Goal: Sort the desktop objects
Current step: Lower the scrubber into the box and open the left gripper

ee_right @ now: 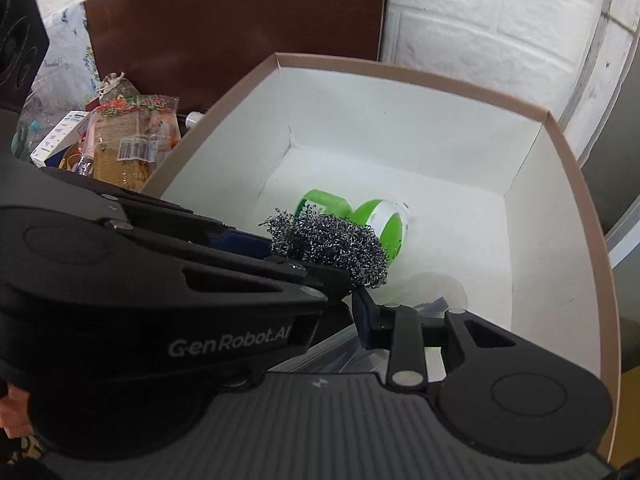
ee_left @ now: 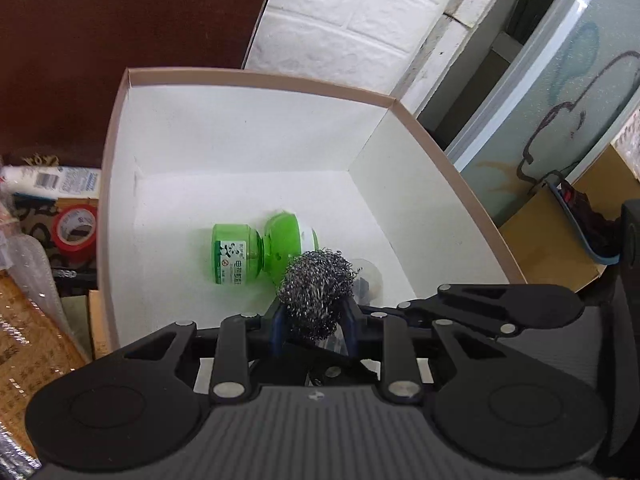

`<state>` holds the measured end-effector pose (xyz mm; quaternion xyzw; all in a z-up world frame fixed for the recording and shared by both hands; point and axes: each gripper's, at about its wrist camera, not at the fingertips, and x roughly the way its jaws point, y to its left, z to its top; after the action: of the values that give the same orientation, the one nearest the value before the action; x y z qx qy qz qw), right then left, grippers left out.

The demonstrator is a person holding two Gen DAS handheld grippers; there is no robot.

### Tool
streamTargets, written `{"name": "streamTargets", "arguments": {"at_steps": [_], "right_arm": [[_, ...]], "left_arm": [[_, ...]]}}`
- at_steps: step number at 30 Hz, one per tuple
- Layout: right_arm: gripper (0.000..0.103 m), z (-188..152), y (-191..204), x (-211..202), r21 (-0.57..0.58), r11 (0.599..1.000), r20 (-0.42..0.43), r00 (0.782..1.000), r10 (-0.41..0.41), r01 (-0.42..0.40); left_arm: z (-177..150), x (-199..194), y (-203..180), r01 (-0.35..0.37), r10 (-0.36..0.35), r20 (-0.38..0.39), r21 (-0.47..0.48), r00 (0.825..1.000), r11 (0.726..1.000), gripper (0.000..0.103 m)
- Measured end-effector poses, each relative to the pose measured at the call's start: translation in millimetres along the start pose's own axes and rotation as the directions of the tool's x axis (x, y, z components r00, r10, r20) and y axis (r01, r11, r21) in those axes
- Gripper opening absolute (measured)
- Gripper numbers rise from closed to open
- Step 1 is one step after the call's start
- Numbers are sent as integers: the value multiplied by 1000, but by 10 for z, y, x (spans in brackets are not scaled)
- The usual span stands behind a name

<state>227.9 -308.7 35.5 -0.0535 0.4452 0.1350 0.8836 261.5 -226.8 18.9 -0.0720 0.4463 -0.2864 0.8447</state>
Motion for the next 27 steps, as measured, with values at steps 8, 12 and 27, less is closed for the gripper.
{"name": "streamTargets", "arguments": {"at_steps": [8, 12, 27], "right_arm": [[35, 107, -136, 148, 41, 999, -56, 998, -1, 3], [39, 117, -194, 133, 76, 997, -55, 998, 17, -12], [75, -14, -168, -182, 69, 996, 54, 997, -60, 56]], "left_arm": [[81, 117, 57, 7, -7, -11, -31, 1000, 1000, 29], [71, 91, 81, 23, -23, 14, -26, 1000, 999, 47], [-23, -178, -10, 161, -159, 79, -30, 984, 986, 96]]}}
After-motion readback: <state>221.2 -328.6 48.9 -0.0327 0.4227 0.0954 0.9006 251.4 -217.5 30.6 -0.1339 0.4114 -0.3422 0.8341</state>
